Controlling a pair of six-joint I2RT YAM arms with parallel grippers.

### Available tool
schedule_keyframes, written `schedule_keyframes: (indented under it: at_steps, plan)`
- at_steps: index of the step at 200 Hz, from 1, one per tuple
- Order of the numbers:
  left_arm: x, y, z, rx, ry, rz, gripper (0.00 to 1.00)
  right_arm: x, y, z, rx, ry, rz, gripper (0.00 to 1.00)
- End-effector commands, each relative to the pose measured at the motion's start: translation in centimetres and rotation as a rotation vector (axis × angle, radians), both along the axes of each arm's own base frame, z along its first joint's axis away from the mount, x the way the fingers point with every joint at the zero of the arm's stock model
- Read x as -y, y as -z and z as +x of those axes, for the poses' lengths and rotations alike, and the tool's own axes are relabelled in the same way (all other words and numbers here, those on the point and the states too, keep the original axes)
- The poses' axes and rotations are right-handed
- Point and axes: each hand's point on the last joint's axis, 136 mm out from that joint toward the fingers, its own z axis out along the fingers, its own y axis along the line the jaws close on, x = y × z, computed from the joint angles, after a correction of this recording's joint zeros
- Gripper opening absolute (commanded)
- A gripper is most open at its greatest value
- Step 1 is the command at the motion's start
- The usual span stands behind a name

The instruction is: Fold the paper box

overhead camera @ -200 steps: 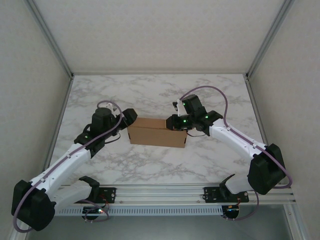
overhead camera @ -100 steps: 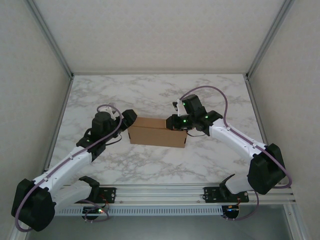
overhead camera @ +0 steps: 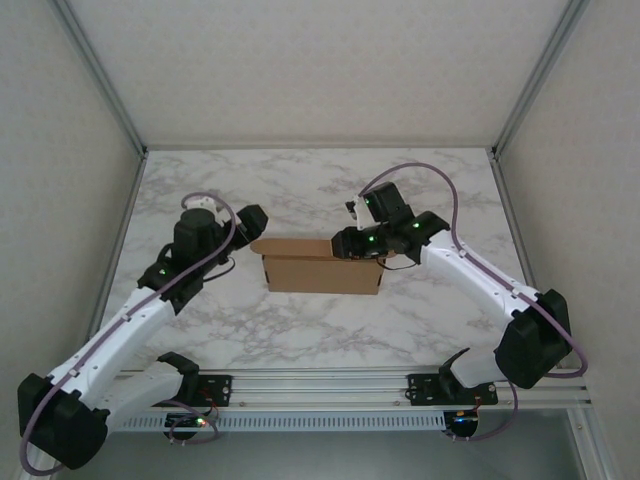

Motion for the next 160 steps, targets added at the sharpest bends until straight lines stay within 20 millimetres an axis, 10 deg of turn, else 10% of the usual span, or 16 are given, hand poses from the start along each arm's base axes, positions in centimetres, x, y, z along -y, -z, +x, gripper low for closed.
schedule_keyframes:
  at_steps: [1,82,160]
  plan:
    - [-1.7,-0.4,0.0,0.01,-0.021,0.172,0.86,2.3,-1.5,-0.4,0.055,-0.032,-0.111,0.4]
    - [-1.2,-3.5,-1.3,0.209,0.05,0.317,0.82,7.0,-6.4,-1.1,0.708,-0.422,-0.406,0.63]
    - [1.0,-4.2,-1.5,0.243,0.203,0.399,0.83,11.5,-3.2,0.3,0.659,-0.438,-0.568,0.6]
